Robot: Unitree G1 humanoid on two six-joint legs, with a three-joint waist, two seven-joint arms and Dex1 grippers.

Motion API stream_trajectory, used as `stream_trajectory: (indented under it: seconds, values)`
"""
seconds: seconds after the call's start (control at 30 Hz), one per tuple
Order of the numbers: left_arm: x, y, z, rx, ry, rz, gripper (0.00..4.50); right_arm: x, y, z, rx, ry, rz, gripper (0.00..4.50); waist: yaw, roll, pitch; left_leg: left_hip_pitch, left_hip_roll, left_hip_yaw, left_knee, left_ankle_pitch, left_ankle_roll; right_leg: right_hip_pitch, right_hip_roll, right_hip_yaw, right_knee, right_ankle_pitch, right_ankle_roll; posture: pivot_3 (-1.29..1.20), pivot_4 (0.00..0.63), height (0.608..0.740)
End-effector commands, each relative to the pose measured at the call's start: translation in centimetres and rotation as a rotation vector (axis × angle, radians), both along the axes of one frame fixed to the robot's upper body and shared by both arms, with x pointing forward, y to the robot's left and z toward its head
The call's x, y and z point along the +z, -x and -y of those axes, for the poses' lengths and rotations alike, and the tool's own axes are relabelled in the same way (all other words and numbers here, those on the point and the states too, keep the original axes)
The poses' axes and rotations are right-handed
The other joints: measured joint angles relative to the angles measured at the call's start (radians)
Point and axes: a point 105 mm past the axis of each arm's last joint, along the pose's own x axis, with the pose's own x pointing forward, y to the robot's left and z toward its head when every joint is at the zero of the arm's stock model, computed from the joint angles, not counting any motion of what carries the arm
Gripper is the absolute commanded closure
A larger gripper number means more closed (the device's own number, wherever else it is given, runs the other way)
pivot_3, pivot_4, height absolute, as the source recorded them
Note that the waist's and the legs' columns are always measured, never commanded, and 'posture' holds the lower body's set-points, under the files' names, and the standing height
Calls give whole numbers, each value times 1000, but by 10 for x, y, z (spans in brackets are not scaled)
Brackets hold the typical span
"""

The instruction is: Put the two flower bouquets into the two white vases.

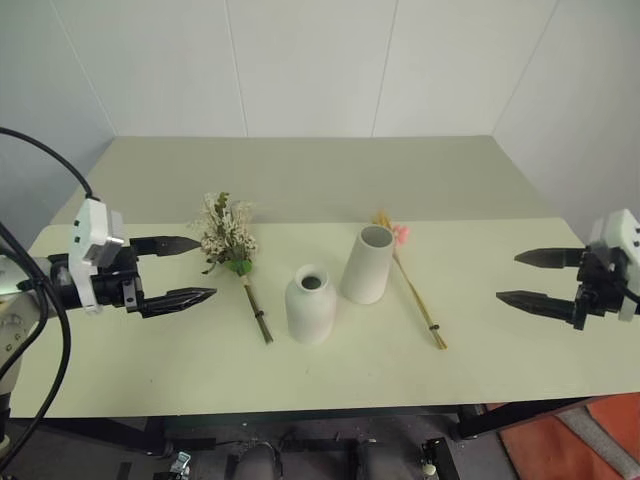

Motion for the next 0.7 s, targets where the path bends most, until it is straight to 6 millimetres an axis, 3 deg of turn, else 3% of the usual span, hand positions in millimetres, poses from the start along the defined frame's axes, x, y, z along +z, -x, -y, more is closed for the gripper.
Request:
stream_trajectory:
  seconds: [0.03, 0.4, 0.7]
  values:
    - [9, -1, 5, -20, -12, 34, 23, 18, 1, 0, -8, 12, 83, 0, 0, 0, 0, 0, 0, 0, 0, 0, 0, 0, 0, 0, 0, 0, 0, 0, 150, 740]
    - [9, 6, 5, -15, -3, 31, 23, 18, 2, 5, -45, 4, 89, 0, -1, 0, 0, 0, 0, 0, 0, 0, 0, 0, 0, 0, 0, 0, 0, 0, 150, 740]
    - [13, 2, 7, -24, 2, 46, 23, 16, -1, -3, -30, 10, 79, 0, 1, 0, 0, 0, 0, 0, 0, 0, 0, 0, 0, 0, 0, 0, 0, 0, 150, 740]
